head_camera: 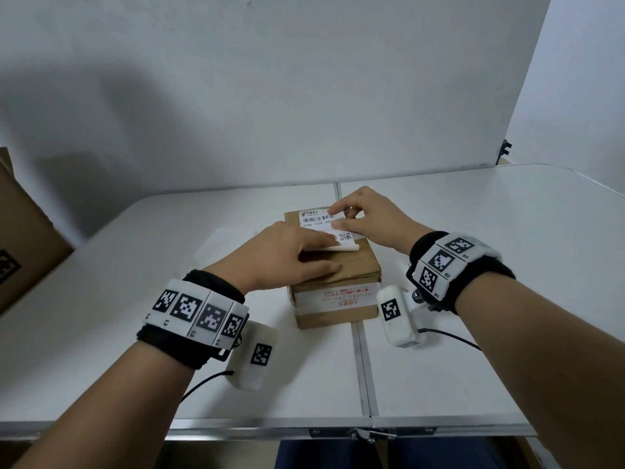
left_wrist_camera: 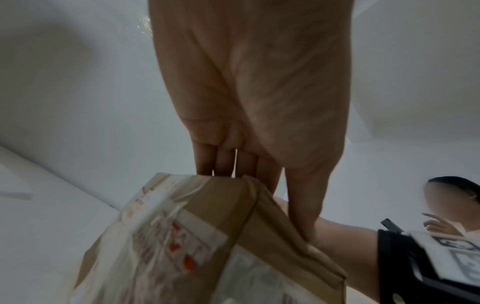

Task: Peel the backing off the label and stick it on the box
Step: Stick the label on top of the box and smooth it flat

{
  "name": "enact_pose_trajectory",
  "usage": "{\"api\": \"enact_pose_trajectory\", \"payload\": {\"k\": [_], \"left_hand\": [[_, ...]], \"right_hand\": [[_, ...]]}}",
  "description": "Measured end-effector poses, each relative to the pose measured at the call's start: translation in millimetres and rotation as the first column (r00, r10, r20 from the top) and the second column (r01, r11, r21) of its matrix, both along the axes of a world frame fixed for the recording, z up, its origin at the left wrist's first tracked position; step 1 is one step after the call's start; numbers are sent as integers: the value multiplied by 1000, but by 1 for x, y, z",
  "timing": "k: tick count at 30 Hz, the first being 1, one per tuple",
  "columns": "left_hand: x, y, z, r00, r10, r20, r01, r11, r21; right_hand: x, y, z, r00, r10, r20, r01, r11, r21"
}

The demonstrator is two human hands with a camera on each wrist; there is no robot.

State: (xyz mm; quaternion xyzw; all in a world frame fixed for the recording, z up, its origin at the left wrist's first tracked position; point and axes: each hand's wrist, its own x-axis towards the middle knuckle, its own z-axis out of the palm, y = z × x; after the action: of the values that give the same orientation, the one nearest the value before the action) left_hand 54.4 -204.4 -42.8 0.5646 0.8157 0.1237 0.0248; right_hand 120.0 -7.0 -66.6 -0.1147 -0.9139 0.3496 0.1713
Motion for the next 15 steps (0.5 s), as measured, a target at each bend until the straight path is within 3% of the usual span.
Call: {"api": "enact_pose_trajectory", "payload": {"k": [9,15], "left_hand": [[0,-1,-3,999,-46,-22,46,999,25],[5,-3,-5,999,-36,11,36,997,65]], "right_hand": [[17,-5,5,997,12,-81,-6,998,68],[26,-20,9,995,98,11,-98,989,107]]}}
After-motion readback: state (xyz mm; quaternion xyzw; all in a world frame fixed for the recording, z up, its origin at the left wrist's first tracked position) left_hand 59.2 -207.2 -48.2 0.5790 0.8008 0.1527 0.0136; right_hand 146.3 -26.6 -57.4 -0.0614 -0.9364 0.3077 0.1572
